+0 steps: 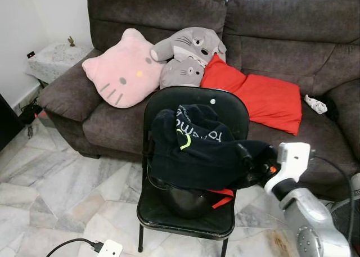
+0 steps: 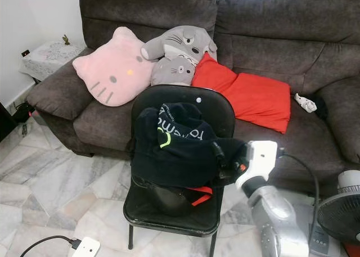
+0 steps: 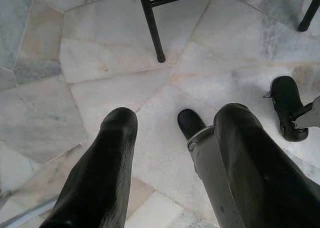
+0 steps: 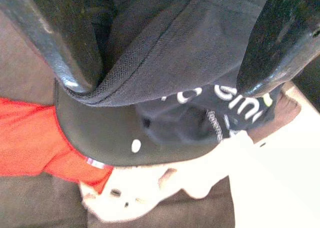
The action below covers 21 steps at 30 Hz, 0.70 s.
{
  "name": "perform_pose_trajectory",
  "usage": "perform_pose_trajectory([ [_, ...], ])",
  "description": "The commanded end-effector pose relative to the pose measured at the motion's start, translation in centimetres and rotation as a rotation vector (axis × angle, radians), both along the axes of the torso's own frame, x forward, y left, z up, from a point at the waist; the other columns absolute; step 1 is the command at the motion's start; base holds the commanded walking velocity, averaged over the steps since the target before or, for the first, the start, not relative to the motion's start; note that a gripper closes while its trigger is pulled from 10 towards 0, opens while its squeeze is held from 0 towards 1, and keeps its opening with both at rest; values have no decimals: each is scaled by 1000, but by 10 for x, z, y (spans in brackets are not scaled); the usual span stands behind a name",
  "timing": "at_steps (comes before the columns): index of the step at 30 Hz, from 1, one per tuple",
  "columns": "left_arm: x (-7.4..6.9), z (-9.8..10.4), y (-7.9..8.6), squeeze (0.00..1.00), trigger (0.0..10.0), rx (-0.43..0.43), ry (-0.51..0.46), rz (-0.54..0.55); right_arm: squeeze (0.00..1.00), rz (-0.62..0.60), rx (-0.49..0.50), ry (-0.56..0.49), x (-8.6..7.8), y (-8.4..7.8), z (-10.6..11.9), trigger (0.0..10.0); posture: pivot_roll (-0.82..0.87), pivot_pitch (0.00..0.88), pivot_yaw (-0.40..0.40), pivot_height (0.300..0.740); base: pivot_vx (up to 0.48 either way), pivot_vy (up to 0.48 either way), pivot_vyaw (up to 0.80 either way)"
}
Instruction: Hang hanger
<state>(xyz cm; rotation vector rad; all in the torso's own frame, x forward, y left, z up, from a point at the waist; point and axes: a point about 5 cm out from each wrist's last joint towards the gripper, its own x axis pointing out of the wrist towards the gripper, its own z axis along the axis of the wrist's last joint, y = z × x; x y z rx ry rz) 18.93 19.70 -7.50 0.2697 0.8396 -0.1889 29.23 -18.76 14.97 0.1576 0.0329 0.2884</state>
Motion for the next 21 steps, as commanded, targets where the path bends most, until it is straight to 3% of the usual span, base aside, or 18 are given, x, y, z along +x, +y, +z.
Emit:
perform_pose_trajectory([
  [1,-8,-4,1,0,10000,5,34,-1,0,0,-56,-53,-6,-1,6,10000,-147,68,-1,740,0,0,0],
  [4,-8,-4,1,0,10000,4,36,0,0,67,-121,-18,-20,9,-7,10000,-150,66,-3,740,0,0,0],
  [9,-9,-5,1,0,10000,2,38,-1,0,103,-143,28,-33,13,-21,10000,-152,65,-5,740,0,0,0],
  [12,-9,-5,1,0,10000,1,38,-2,0,126,-149,120,-38,15,-35,10000,-156,69,-7,740,0,0,0],
  [14,-9,-5,0,0,10000,0,37,-3,0,124,-210,127,-40,14,-43,10000,-155,70,-8,740,0,0,0],
  [17,-8,-4,0,0,10000,-2,35,1,0,90,-203,186,-38,11,-53,10000,-147,74,-10,740,0,0,0],
  [21,-8,-4,1,0,10000,0,34,7,0,58,-182,113,-32,9,-42,10000,-146,77,-8,740,0,0,0],
])
